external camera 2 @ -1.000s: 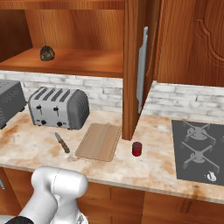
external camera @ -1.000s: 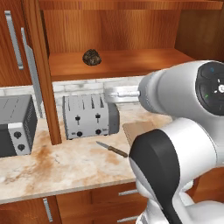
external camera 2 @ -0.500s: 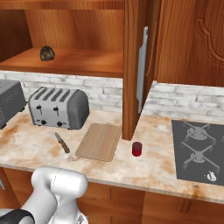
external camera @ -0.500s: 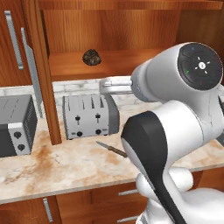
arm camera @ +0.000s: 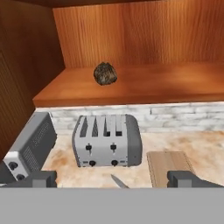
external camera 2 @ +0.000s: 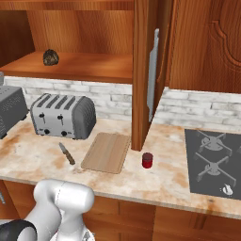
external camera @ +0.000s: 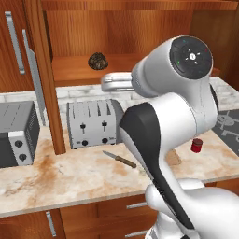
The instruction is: Pick the bread, place it on the cutting board, pick the jam, place it on the counter, and close the cabinet.
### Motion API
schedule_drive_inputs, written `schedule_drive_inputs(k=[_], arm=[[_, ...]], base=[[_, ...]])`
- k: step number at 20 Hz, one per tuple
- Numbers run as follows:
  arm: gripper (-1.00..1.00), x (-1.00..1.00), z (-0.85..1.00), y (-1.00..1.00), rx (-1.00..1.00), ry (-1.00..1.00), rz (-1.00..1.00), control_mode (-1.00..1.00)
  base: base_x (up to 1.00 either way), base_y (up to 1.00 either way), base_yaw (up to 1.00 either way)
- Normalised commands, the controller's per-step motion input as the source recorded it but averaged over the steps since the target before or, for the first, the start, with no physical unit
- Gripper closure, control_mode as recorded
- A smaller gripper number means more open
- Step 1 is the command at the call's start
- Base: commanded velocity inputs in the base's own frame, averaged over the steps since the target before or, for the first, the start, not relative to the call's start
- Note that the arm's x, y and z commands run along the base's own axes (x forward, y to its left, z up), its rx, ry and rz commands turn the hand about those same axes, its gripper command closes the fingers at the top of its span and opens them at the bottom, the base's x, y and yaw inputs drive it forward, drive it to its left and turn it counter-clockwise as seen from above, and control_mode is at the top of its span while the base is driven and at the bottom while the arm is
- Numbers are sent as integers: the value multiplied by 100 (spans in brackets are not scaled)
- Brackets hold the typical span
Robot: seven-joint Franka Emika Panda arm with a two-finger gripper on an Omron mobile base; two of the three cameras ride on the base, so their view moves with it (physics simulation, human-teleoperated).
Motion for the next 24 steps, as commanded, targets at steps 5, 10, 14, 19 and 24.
schedule_drive_inputs(k=[5, 10, 14, 19, 24], arm=[[-100, 30, -9, 10, -2, 0, 2, -100], [-100, 31, -11, 8, -2, 0, 3, -100], [-100, 32, -2, 0, 0, 0, 3, -100], [-100, 36, 0, 0, 0, 0, 3, -100], [-100, 35, 0, 0, 0, 0, 3, -100]], base=[[0, 0, 0], [0, 0, 0], [0, 0, 0], [0, 0, 0], [0, 0, 0]])
